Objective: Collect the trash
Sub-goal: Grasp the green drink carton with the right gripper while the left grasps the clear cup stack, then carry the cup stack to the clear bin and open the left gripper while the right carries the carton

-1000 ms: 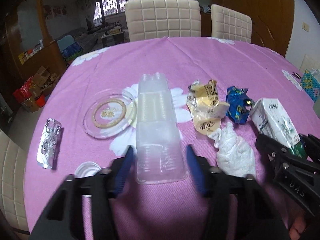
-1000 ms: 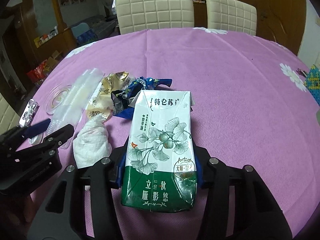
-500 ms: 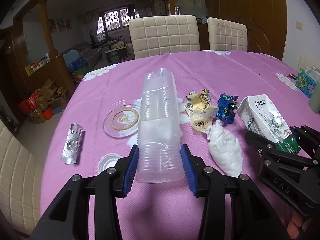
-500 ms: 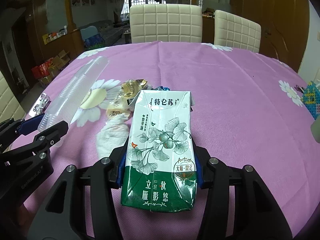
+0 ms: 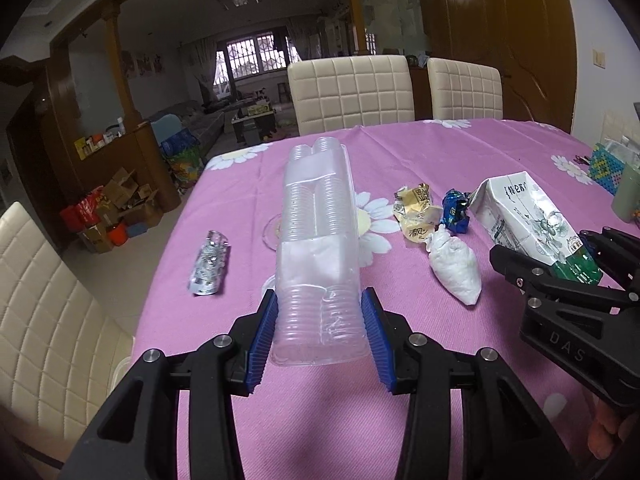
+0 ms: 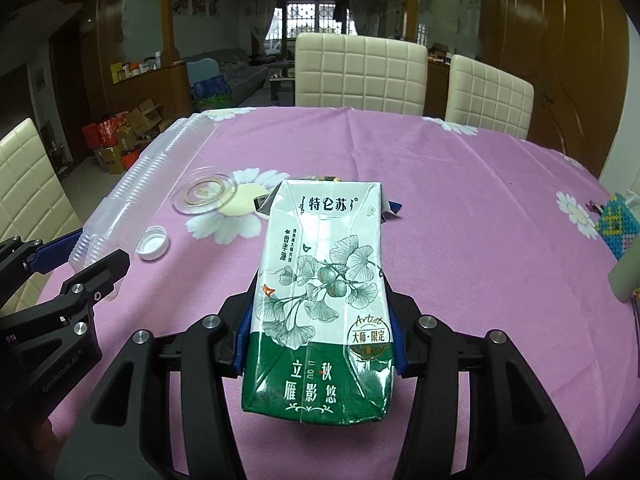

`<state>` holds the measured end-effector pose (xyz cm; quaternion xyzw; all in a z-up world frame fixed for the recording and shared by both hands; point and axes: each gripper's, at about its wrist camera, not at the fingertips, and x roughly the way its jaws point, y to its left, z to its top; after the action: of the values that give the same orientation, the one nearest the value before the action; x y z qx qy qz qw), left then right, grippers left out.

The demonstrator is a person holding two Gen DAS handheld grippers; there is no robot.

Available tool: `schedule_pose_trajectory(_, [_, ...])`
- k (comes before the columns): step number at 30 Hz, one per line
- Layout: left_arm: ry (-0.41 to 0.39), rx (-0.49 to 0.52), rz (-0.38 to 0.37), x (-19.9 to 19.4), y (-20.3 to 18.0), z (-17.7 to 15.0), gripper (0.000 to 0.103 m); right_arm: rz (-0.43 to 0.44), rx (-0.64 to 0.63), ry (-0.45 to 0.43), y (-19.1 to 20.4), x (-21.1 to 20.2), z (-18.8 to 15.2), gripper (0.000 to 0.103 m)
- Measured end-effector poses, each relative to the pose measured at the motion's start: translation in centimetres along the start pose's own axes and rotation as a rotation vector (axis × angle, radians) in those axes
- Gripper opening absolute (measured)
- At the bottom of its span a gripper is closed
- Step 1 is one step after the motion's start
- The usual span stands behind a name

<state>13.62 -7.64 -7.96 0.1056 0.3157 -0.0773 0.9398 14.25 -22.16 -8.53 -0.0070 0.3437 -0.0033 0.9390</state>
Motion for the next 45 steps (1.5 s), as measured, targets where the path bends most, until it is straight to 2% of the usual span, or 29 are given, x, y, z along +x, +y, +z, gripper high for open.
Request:
schedule_pose_trajectory(24, [-0.142, -0.093, 0.144, -8.6, 7.0, -3.3, 0.042, 0.075, -0.166, -0.105, 8.4, -6.0, 0.3, 0.052])
schedule_pose_trajectory(33, [-0.157, -0.128, 0.191, -10.0, 9.4, -4.8, 0.042, 0.096, -0.233, -0.138, 11.3, -7.8, 0.0, 0.052])
schedule_pose_trajectory(45, [-0.153, -0.168, 0.27, -10.9, 12.9, -6.8, 0.042, 0.157, -0.313, -0.127, 15.7, -7.9, -0.2, 0.052])
